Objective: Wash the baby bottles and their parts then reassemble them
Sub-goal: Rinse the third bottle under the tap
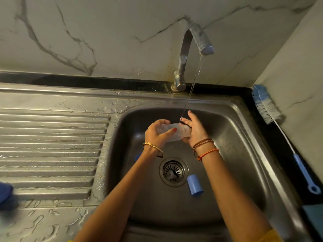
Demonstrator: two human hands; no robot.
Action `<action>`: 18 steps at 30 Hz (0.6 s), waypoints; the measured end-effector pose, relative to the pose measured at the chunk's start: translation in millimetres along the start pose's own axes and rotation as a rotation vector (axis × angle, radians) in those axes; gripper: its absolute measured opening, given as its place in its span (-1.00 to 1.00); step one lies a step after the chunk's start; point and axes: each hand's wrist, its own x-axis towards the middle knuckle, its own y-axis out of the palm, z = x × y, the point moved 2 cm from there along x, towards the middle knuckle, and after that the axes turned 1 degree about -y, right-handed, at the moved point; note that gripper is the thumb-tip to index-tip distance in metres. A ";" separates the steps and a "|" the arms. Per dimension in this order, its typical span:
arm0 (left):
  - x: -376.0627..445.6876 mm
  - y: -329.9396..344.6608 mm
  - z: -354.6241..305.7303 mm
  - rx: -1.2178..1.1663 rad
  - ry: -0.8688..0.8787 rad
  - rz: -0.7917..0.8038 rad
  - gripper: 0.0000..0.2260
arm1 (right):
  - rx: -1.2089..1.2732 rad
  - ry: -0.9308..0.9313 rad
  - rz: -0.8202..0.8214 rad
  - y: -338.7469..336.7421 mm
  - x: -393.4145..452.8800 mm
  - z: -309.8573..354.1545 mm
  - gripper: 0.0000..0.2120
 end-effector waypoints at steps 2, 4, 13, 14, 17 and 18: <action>7.2 2.2 -17.0 -0.046 0.040 -0.006 -0.70 | 0.109 -0.040 0.015 -0.5 -2.1 7.0 -0.74; 12.1 7.7 -27.7 -0.092 0.082 0.039 -0.66 | 0.249 0.025 0.065 0.9 -3.0 14.8 -0.75; 18.8 40.2 -60.1 0.070 0.375 -0.083 -0.48 | 0.382 0.005 0.033 3.4 6.0 42.2 -0.65; 21.7 42.5 -63.0 -0.051 0.307 -0.105 -0.59 | 0.328 -0.096 0.033 1.8 8.8 46.5 -0.69; 28.2 48.7 -66.3 -0.460 -0.109 -0.102 -0.82 | 0.195 -0.406 0.016 1.3 10.2 59.6 -0.91; 30.5 50.5 -65.8 -0.510 -0.284 -0.101 -0.78 | 0.142 -0.477 0.030 1.6 10.6 63.4 -0.90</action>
